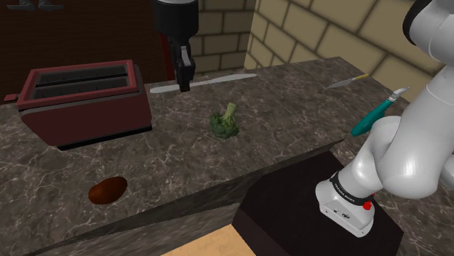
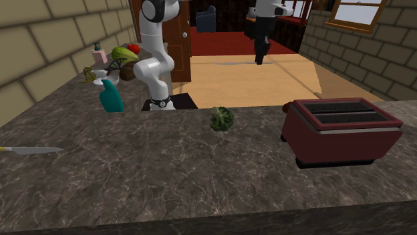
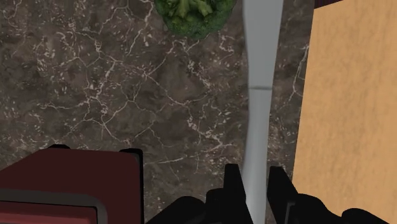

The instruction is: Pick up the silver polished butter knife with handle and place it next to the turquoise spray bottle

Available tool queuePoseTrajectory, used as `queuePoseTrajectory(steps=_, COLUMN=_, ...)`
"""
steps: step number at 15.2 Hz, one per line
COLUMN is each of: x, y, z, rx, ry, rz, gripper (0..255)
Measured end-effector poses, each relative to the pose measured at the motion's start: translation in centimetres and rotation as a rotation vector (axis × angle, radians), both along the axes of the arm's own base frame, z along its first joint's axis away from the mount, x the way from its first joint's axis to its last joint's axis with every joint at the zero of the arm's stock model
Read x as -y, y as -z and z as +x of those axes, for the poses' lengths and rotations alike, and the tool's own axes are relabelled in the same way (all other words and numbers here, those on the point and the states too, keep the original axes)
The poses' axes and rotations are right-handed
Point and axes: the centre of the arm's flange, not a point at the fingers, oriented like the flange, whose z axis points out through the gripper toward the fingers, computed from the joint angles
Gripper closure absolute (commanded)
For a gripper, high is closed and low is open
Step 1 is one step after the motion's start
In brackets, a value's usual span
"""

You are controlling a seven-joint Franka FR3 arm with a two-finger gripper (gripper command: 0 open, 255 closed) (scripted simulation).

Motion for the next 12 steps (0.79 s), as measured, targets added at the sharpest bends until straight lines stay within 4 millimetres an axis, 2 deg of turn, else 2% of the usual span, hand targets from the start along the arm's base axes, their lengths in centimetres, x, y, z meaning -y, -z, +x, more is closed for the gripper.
queuePoseTrajectory(steps=2, x=0.0, y=-0.8, z=0.1, rx=0.0, ry=0.0, rz=0.0, gripper=255)
queuePoseTrajectory(steps=3, x=0.7, y=-1.0, z=-0.1, rx=0.0, ry=0.0, rz=0.0, gripper=255)
queuePoseTrajectory(steps=9, x=7.0, y=-1.2, z=-2.8, rx=0.0, ry=0.0, rz=-0.001, gripper=255)
queuePoseTrajectory(steps=12, x=10.9, y=-1.0, z=-4.3, rx=0.0, ry=0.001, rz=-0.001, gripper=255)
